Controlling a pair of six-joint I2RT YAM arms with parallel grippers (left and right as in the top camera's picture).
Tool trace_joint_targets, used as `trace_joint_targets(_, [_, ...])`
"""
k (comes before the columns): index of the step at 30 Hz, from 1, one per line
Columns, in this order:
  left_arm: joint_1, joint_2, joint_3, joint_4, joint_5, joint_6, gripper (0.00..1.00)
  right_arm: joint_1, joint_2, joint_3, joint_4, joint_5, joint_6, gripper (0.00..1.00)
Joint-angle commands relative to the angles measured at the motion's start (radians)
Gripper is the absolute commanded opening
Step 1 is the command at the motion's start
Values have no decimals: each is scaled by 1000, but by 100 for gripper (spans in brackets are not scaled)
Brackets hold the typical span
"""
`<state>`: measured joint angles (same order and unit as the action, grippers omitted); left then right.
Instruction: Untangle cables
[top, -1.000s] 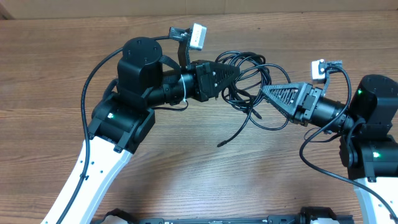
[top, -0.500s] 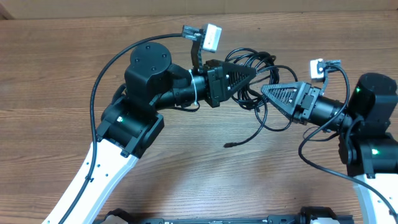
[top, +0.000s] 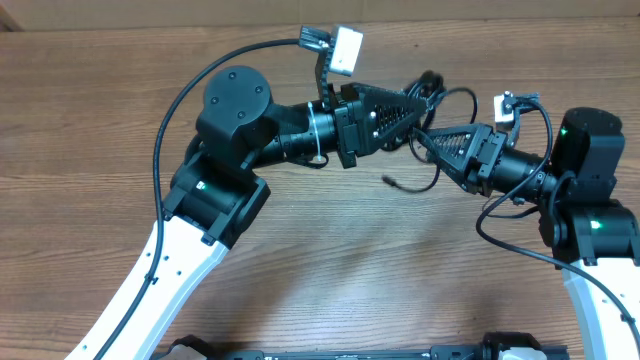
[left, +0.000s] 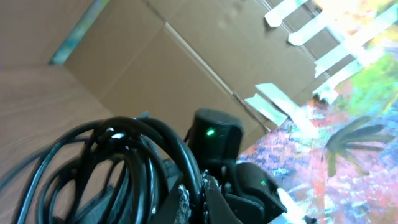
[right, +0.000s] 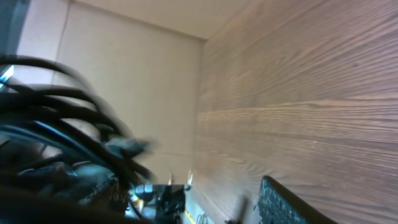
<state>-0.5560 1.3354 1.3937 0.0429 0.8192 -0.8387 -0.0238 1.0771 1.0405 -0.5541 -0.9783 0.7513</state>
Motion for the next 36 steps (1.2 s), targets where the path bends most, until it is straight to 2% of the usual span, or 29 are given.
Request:
trace_joint_targets(1, [-1,-31,24,19,39,-23,4,-3,13,0,-6,54,-24,64])
trace_joint_targets(12, [0,-31,24,70,70,-142,4,-4,13,0,-10,77,-54,64])
trace_joint_targets(19, [22,-31,24,69,73,-145,4,-3,13,0,-28,77,-54,64])
trace_joint_targets(23, [60,-31,24,56,77,-93,4,-4,13,0,0,-12,-90,66])
trace_joint_targets(30, [98,-31,24,35,141,63,4,-3,10,0,214,-199,-133,71])
trace_joint_targets(36, [98,-31,24,36,166,127,4,-3,10,0,348,-324,-206,76])
